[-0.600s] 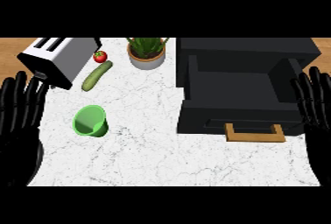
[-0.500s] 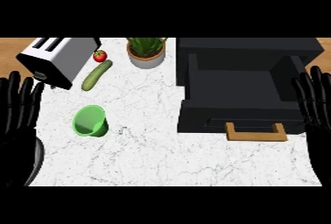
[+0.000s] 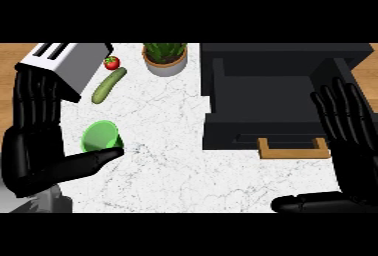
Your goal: Pick up the cup, place it into the drawer and close the drawer
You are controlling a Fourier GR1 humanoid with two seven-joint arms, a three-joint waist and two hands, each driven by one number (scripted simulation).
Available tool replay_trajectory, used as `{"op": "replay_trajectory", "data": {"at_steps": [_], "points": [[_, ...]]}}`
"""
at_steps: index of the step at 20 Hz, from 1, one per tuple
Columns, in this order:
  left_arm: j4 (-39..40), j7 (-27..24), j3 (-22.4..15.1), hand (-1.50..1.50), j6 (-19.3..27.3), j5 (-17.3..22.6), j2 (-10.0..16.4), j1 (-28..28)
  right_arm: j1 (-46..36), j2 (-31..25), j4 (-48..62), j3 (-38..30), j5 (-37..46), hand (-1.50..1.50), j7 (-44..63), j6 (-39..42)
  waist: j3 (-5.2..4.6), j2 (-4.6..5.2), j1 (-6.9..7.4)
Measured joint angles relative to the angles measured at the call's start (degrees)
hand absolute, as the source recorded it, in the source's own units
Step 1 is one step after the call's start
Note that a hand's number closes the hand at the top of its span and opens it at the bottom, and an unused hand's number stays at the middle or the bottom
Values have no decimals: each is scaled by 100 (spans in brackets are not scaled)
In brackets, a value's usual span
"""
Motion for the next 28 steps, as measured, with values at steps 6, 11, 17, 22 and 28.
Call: {"op": "replay_trajectory", "data": {"at_steps": [6,11,17,22,28], "points": [[455,-143,-129,-150,371,86,-48,-275,-76,41,68,-107,-139,-150,85,76,8,3,9],[530,-42,-223,-150,589,61,-30,-459,-150,154,51,32,28,-150,197,4,10,2,14],[731,-207,-290,-150,736,63,-39,-361,-283,141,209,-103,-53,-150,142,91,11,2,18],[815,-124,-97,-150,678,189,42,-356,-269,69,162,-271,-152,-150,120,188,11,2,19],[1085,-261,-37,-150,696,245,18,-186,-508,107,218,-294,-83,-150,281,66,11,2,22]]}}
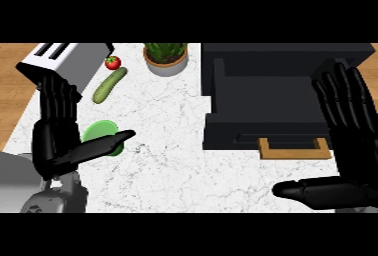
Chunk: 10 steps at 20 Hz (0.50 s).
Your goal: Pick up the cup, place it into the drawer and close the drawer
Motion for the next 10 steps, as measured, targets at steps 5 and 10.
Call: {"op": "replay_trajectory", "data": {"at_steps": [5,10], "points": [[245,-305,95,-150,-51,85,-36,320,43,60,38,76,81,-150,-102,6,0,0,1],[636,-581,201,-150,18,133,-35,422,31,-95,4,-184,-176,-150,-27,155,0,1,-3]]}}
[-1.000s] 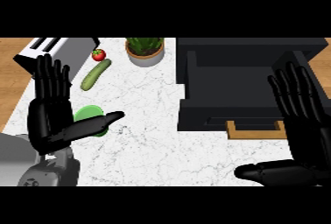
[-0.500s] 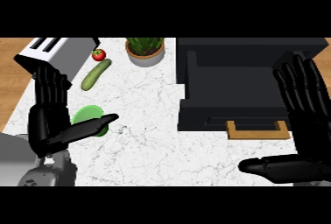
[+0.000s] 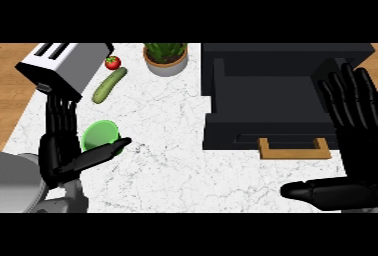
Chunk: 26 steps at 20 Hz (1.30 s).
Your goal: Pick up the cup, place it into the drawer and close the drawer
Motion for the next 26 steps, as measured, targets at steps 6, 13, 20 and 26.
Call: {"op": "replay_trajectory", "data": {"at_steps": [6,13,20,26], "points": [[422,-483,167,-150,-189,191,10,282,-50,127,35,170,163,-150,33,-97,0,-1,8],[1374,-1168,461,-150,-510,422,99,191,13,164,-109,238,193,-150,107,-108,-1,0,0],[2370,-1907,721,-150,-740,621,156,-27,171,142,-266,259,142,-150,147,-8,11,-7,-3],[3223,-2402,956,-150,-776,748,223,-443,-63,2,-234,8,-79,-150,343,41,17,-7,-6]]}}
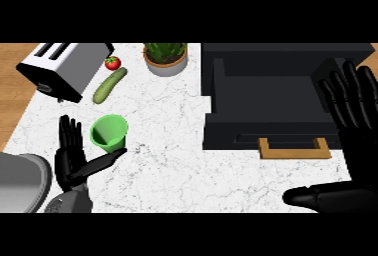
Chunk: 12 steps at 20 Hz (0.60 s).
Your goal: Pick up the cup, place it into the drawer and close the drawer
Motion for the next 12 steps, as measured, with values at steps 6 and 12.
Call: {"op": "replay_trajectory", "data": {"at_steps": [6,12], "points": [[805,-486,174,-150,-199,175,126,-152,144,123,-13,216,168,-150,-119,7,-14,7,-2],[1688,-934,282,-150,-374,269,246,-457,161,114,-88,180,136,-150,-66,26,-17,10,-10]]}}
